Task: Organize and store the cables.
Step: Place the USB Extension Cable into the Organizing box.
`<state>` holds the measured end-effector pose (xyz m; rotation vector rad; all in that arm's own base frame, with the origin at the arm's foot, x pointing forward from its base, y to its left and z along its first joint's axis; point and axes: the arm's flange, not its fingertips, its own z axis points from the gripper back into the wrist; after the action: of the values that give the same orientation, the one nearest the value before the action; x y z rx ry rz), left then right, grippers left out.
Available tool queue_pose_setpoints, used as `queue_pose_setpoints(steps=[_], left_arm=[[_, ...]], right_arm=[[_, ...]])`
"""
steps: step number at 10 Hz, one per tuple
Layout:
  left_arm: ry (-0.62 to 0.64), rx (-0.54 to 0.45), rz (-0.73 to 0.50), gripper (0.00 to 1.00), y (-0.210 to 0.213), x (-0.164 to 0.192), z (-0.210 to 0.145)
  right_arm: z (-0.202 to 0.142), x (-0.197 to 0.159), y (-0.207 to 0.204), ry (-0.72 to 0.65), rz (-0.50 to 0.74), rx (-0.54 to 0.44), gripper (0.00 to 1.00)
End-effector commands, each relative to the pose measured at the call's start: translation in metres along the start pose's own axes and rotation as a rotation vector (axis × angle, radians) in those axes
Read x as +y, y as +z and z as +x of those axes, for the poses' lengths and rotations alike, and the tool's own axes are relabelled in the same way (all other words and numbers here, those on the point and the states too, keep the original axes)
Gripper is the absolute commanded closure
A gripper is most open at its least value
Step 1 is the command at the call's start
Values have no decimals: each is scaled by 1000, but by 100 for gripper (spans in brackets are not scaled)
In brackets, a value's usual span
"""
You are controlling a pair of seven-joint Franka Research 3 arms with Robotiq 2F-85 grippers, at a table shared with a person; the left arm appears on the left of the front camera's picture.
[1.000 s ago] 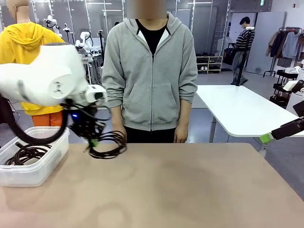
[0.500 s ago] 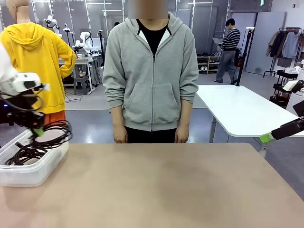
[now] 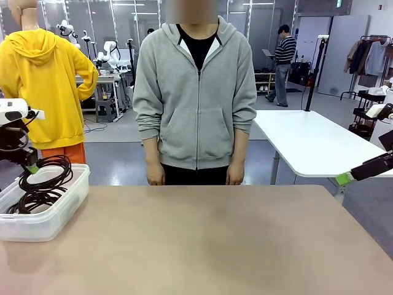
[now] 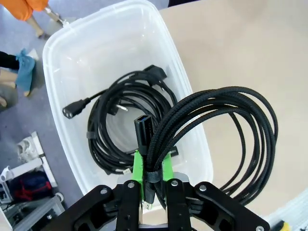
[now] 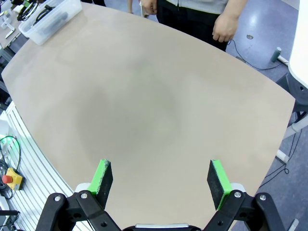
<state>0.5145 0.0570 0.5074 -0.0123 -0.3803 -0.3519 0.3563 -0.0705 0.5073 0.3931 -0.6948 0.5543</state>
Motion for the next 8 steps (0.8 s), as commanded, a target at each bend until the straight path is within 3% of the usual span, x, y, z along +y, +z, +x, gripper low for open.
queue_pose_setpoints(steps=[1,4,5,8], left_arm=[[3,12,-1,100,5,-1,-4],[3,12,-1,100,5,-1,-4],[-1,5,-3,83,-1,-2,0],[16,71,110,83,-38,27,16]], right_arm=[[1,0,-1,-14,-9,-5,0],[1,0,-1,-14,-9,-5,0],[1,0,-1,-14,-9,-5,0],[1,0,-1,-14,-9,-5,0]])
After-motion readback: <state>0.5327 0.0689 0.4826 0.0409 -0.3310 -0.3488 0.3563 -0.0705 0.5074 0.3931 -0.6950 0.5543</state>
